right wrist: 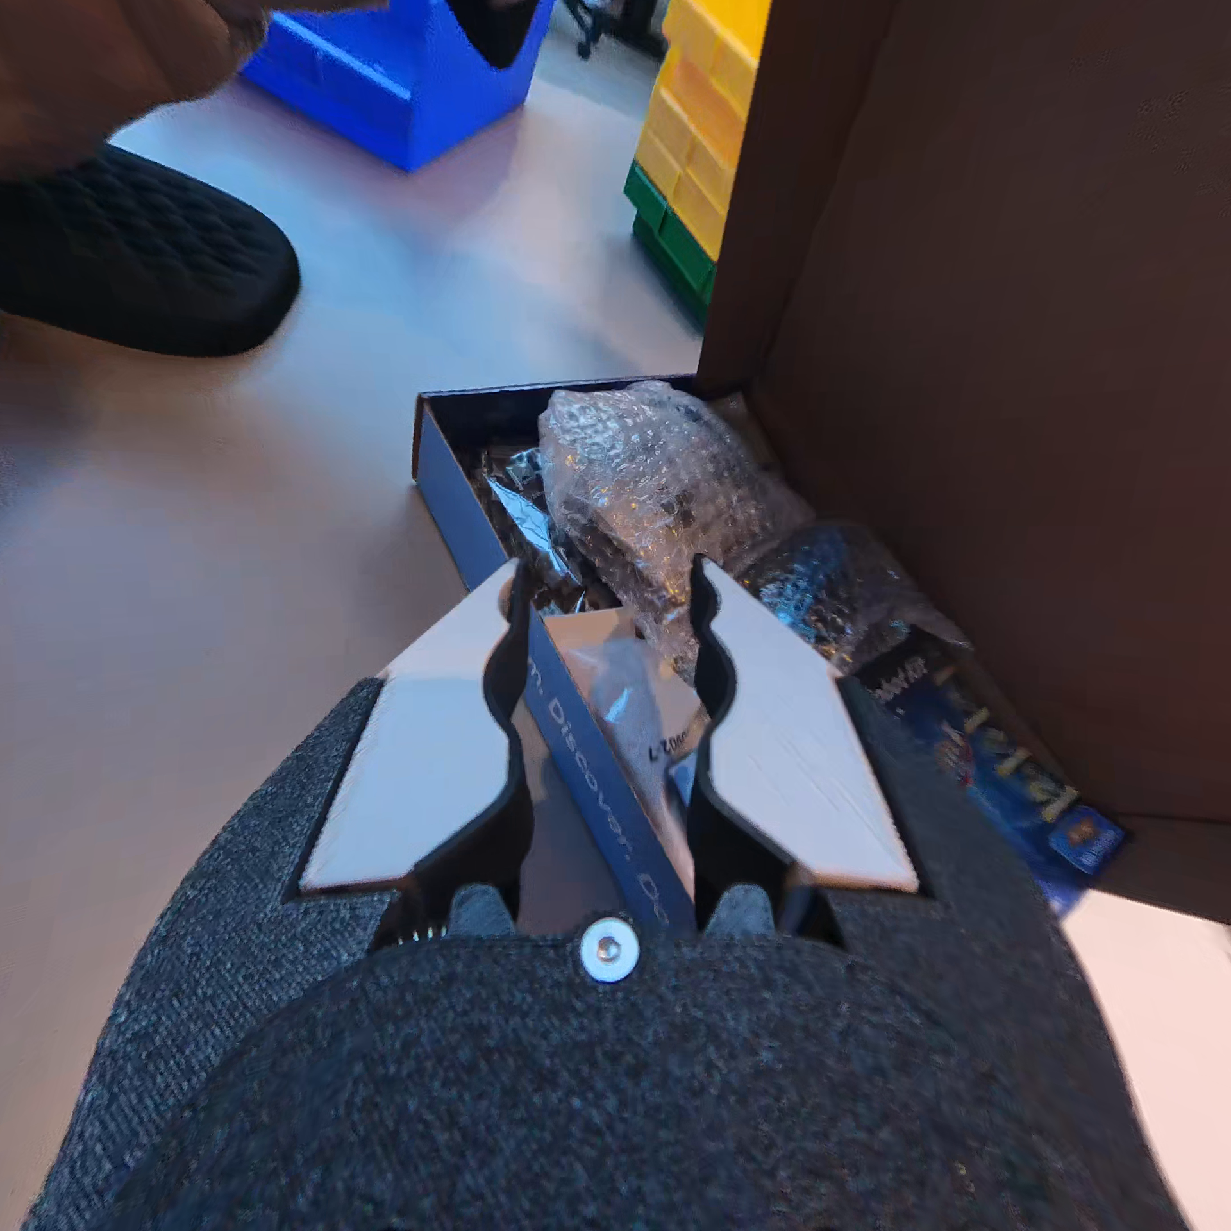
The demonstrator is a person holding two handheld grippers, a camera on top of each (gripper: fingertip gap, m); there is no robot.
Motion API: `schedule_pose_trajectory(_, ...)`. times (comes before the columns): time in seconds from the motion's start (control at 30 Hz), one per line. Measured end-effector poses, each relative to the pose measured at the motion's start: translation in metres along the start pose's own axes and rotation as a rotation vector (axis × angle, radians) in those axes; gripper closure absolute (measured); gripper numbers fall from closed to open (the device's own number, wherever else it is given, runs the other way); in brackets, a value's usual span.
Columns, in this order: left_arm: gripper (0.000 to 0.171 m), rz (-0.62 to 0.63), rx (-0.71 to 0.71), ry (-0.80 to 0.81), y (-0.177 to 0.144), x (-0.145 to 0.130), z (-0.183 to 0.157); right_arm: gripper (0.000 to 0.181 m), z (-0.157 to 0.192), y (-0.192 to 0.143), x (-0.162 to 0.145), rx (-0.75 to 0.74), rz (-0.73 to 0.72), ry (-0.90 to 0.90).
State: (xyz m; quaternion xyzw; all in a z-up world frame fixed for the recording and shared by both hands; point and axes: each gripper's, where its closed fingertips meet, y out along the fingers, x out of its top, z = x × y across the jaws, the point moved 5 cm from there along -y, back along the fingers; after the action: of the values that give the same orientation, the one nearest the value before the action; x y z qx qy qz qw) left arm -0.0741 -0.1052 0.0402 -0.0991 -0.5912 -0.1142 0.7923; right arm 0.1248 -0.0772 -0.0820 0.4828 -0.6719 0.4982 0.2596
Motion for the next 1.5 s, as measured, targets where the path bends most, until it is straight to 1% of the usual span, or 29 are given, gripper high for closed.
schedule_pose_trajectory(0.07,0.113,-0.026,0.019,-0.03,0.008,0.002,0.013,0.117,-0.005,0.026,0.001,0.037,0.045,0.058)
schedule_pose_trajectory(0.1,0.125,-0.03,0.034,-0.022,0.013,0.002,0.019,0.108,-0.006,0.039,0.001,0.057,0.077,0.078)
schedule_pose_trajectory(0.13,0.125,-0.034,0.033,-0.008,0.018,0.001,0.023,0.102,-0.009,0.051,0.002,0.057,0.104,0.076)
schedule_pose_trajectory(0.2,0.116,-0.026,0.047,-0.004,0.031,-0.006,0.03,0.101,-0.016,0.07,0.003,0.037,0.157,-0.005)
schedule_pose_trajectory(0.27,0.118,-0.016,0.053,-0.004,0.043,-0.015,0.035,0.098,-0.02,0.085,-0.001,0.058,0.248,-0.083)
schedule_pose_trajectory(0.3,0.122,-0.017,0.047,-0.011,0.048,-0.02,0.037,0.103,-0.02,0.089,-0.001,0.087,0.265,-0.1)
schedule_pose_trajectory(0.37,0.13,-0.076,0.037,-0.04,0.052,-0.019,0.04,0.106,-0.022,0.092,0.001,0.114,0.288,-0.143)
schedule_pose_trajectory(0.4,0.132,-0.087,0.043,-0.053,0.054,-0.019,0.045,0.109,-0.022,0.092,0.001,0.128,0.304,-0.173)
schedule_pose_trajectory(0.47,0.134,-0.091,0.036,-0.09,0.059,-0.016,0.056,0.116,-0.021,0.089,0.002,0.169,0.332,-0.238)
schedule_pose_trajectory(0.63,0.136,-0.083,-0.047,-0.214,0.066,-0.017,0.077,0.115,-0.02,0.086,0.006,0.26,0.393,-0.388)
schedule_pose_trajectory(0.73,0.136,-0.177,-0.096,-0.248,0.062,-0.018,0.076,0.109,-0.02,0.088,0.006,0.287,0.426,-0.446)
schedule_pose_trajectory(0.77,0.136,-0.192,-0.109,-0.245,0.061,-0.018,0.075,0.099,-0.021,0.091,0.003,0.299,0.455,-0.456)
schedule_pose_trajectory(0.8,0.136,-0.19,-0.112,-0.235,0.061,-0.017,0.074,0.09,-0.023,0.094,-0.004,0.301,0.501,-0.479)
schedule_pose_trajectory(0.87,0.136,-0.17,-0.118,-0.21,0.061,-0.017,0.071,0.086,-0.025,0.101,-0.006,0.308,0.495,-0.48)
schedule_pose_trajectory(0.9,0.135,-0.153,-0.112,-0.189,0.061,-0.019,0.07,0.09,-0.027,0.103,-0.005,0.305,0.479,-0.469)
schedule_pose_trajectory(0.97,0.135,-0.137,-0.111,-0.152,0.06,-0.02,0.068,0.109,-0.034,0.102,0.0,0.309,0.435,-0.413)
schedule_pose_trajectory(1.0,0.135,-0.136,-0.118,-0.149,0.06,-0.021,0.068,0.112,-0.037,0.1,0.0,0.328,0.419,-0.378)
schedule_pose_trajectory(1.1,0.137,-0.142,-0.13,-0.165,0.058,-0.022,0.07,0.114,-0.047,0.097,0.001,0.375,0.359,-0.252)
schedule_pose_trajectory(1.2,0.136,-0.155,-0.147,-0.188,0.058,-0.022,0.07,0.128,-0.058,0.086,0.012,0.448,0.258,-0.071)
schedule_pose_trajectory(1.33,0.135,-0.153,-0.144,-0.179,0.058,-0.022,0.069,0.13,-0.07,0.077,0.015,0.515,0.191,0.113)
schedule_pose_trajectory(1.43,0.135,-0.138,-0.141,-0.166,0.058,-0.022,0.068,0.133,-0.076,0.069,0.022,0.593,0.057,0.308)
schedule_pose_trajectory(1.5,0.132,-0.112,-0.148,-0.148,0.057,-0.021,0.066,0.134,-0.083,0.065,0.025,0.61,-0.042,0.444)
